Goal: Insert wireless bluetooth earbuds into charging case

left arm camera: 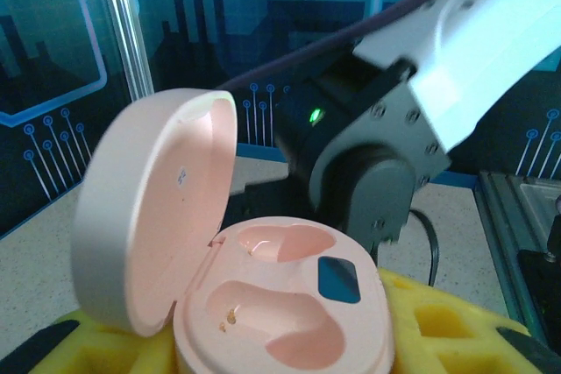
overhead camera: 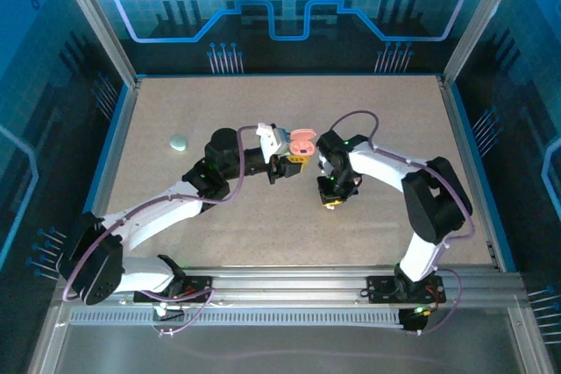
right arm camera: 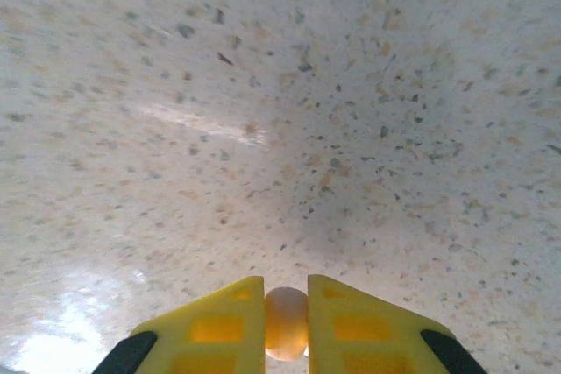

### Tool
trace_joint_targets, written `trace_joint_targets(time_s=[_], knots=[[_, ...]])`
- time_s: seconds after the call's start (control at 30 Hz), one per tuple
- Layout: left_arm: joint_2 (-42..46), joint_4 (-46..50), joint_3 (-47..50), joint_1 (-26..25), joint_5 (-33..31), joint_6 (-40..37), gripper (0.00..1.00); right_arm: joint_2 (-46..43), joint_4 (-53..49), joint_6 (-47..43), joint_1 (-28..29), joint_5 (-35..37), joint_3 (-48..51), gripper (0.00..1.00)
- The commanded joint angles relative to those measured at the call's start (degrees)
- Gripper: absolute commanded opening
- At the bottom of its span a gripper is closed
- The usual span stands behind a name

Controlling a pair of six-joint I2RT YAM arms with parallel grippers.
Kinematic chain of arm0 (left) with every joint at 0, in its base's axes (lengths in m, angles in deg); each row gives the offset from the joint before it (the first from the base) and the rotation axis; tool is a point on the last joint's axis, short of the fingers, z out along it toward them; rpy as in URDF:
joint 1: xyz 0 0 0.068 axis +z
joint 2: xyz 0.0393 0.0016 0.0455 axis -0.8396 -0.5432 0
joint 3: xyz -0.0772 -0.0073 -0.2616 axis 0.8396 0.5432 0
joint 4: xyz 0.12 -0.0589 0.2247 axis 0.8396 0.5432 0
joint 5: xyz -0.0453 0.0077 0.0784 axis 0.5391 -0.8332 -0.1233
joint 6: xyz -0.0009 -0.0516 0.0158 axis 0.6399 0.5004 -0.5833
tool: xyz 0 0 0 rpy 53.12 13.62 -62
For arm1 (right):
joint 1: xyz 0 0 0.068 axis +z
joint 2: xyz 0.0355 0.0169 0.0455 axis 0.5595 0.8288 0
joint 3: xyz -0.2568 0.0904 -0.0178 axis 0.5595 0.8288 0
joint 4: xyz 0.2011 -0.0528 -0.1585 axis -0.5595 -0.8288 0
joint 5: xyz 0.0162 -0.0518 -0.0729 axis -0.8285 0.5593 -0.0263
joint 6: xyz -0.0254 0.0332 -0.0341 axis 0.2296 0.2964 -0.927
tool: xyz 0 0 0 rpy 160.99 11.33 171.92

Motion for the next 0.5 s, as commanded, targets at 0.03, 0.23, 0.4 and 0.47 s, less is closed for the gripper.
trace_joint_targets(time_s=[0.03, 0.23, 0.4, 0.47], knots=[[2.0, -0.7, 1.08, 0.15, -2.16, -1.55, 0.33, -5.93, -0.29, 0.14, -2.04, -3.44, -0.91, 0.15], [1.24, -1.01, 0.73, 0.55, -2.01, -0.77, 0.32, -13.46, 0.35, 0.16, -4.41, -6.14, -2.29, 0.15], [3.86, -1.66, 3.31, 0.56, -2.37, 0.61, 0.32, -17.48, -1.81, -0.52, -6.34, -7.78, -6.41, 0.15], [5.79, -2.27, 5.37, 0.53, -3.47, 1.23, 0.32, -18.73, -2.98, -0.54, -7.02, -8.28, -8.04, 0.15]])
